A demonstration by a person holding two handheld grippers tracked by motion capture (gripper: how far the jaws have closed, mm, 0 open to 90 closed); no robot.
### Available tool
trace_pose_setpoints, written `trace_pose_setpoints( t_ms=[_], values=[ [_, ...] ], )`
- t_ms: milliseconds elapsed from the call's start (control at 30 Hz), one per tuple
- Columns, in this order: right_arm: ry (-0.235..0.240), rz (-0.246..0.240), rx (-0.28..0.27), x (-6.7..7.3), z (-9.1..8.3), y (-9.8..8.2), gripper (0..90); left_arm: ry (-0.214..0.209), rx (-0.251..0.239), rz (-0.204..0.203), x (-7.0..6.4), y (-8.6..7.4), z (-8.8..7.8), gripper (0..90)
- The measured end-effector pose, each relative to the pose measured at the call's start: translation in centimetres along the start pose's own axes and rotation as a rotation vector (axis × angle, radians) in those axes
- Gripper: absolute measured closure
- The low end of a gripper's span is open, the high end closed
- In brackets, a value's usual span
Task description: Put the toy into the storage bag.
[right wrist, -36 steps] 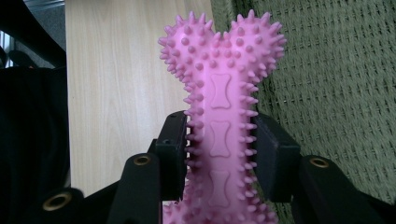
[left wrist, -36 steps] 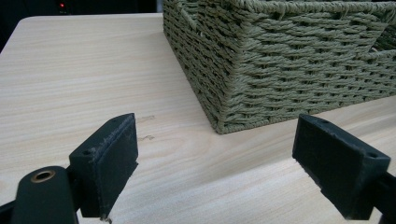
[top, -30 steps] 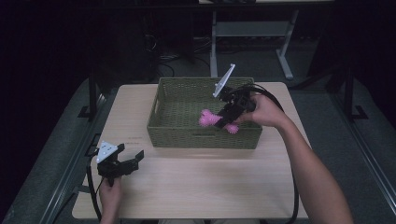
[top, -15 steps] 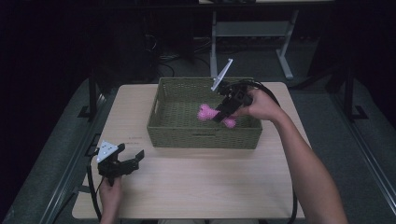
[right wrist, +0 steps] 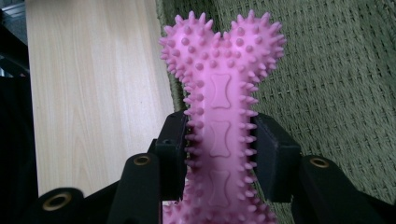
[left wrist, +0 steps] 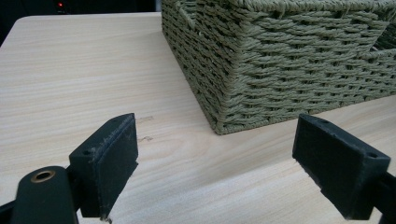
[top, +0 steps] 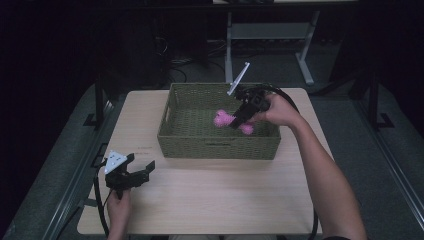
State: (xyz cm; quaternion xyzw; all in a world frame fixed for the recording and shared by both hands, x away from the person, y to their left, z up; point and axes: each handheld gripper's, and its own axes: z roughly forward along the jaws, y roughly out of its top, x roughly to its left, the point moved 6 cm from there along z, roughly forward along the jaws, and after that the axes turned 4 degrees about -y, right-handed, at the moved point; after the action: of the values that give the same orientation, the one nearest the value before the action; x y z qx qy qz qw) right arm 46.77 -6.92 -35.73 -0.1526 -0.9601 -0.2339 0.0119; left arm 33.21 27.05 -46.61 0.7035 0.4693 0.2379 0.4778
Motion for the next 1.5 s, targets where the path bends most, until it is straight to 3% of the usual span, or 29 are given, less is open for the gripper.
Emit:
trace_pose_setpoints(
  t_ms=[833,1500],
  values=[
    [-0.009,0.045,-0.005,-1.8,1.0,-0.4,57.7,0.001,-0.002,0.000,0.0,0.0,0.0,13.7],
    [0.009,0.068,0.042,-2.8,3.4,-1.0,57.7,0.000,0.004,0.004,0.0,0.0,0.0,13.7]
  ],
)
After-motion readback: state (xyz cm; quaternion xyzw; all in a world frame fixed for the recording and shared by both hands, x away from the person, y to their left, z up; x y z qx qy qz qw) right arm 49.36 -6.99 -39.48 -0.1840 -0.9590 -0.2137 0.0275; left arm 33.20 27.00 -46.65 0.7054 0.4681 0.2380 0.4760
